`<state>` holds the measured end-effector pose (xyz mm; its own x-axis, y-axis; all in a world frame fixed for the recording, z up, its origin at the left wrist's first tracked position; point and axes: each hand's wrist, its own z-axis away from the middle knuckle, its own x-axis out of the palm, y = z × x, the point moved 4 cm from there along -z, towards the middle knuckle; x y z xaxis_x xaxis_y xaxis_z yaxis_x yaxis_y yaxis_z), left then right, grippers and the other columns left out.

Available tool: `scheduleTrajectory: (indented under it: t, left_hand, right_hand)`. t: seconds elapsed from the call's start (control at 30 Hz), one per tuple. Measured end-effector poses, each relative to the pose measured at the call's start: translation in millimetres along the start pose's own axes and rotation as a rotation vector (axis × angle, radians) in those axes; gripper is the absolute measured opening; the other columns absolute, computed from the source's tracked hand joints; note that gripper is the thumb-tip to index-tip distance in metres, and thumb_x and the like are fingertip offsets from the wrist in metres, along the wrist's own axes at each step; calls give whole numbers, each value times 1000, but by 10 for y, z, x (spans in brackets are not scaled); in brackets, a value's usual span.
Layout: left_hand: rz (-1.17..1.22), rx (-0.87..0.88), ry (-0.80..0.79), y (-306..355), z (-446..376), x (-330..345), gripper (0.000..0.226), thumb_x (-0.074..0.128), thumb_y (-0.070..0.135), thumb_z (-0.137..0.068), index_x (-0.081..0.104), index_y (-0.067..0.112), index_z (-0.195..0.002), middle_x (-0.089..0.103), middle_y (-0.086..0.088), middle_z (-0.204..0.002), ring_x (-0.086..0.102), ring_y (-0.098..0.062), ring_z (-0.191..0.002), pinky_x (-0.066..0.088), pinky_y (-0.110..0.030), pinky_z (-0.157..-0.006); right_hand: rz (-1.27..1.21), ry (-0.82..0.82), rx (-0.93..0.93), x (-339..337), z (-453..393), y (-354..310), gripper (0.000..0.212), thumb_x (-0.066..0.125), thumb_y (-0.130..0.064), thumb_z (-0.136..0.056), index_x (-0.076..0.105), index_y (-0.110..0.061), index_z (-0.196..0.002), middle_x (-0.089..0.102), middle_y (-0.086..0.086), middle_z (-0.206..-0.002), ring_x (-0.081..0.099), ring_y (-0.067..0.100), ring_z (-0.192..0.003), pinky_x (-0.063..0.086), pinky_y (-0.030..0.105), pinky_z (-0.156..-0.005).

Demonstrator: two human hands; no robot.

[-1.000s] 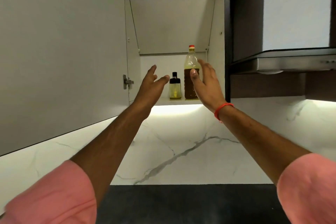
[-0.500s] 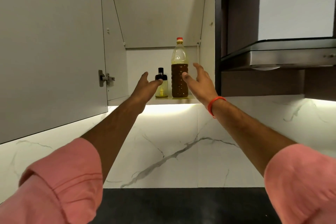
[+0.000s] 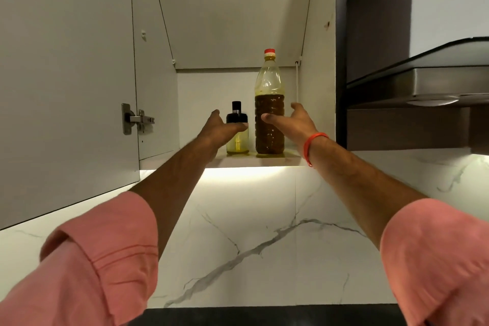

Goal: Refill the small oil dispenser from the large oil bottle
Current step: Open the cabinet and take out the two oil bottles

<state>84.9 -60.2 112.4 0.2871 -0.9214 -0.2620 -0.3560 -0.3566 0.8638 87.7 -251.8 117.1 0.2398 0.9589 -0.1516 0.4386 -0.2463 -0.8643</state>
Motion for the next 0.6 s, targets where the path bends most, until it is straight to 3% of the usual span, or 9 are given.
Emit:
scheduleTrajectory:
  t: [0.13, 0.27, 0.37, 0.47, 0.6]
  left_hand:
    - [42, -66, -88, -112, -410, 74, 98, 83, 32, -82, 23, 12, -156, 32, -12, -161, 33, -33, -146, 35, -42, -110]
    - [155, -131, -206, -273, -721, 156, 91, 90, 22, -73, 42, 8, -149, 49, -9, -150, 42, -31, -140, 37, -41, -112]
    - [175, -166, -234, -370, -903, 186, 84, 93, 19, -68, 52, 10, -141, 59, -12, -139, 53, -31, -128, 46, -37, -100]
    - [170, -167, -255, -409, -1006, 180, 77, 95, 17, -62, 61, 10, -131, 67, -13, -127, 62, -29, -119, 52, -37, -96]
    - [140, -142, -255, -430, -1063, 172, 67, 95, 14, -62, 65, 8, -122, 72, -15, -119, 68, -30, -113, 56, -42, -99]
  right_hand:
    - [-52, -29, 64, 178, -304, 116, 87, 84, -36, -80, 33, -19, -148, 54, 2, -123, 55, 23, -111, 43, 37, -93]
    - [-115, -11, 103, 356, -591, 259, 90, 92, -36, -66, 38, -23, -138, 62, 5, -119, 65, 26, -103, 52, 50, -95]
    - [-138, -5, 99, 453, -764, 336, 92, 95, -36, -57, 46, -23, -134, 67, 4, -113, 68, 26, -100, 54, 48, -91]
    - [-156, 9, 90, 481, -802, 333, 80, 94, -27, -62, 49, -21, -128, 68, 4, -109, 70, 25, -97, 57, 44, -84]
    - [-166, 55, 79, 492, -835, 363, 71, 91, -21, -64, 52, -22, -123, 70, 4, -105, 71, 25, -92, 58, 48, -88]
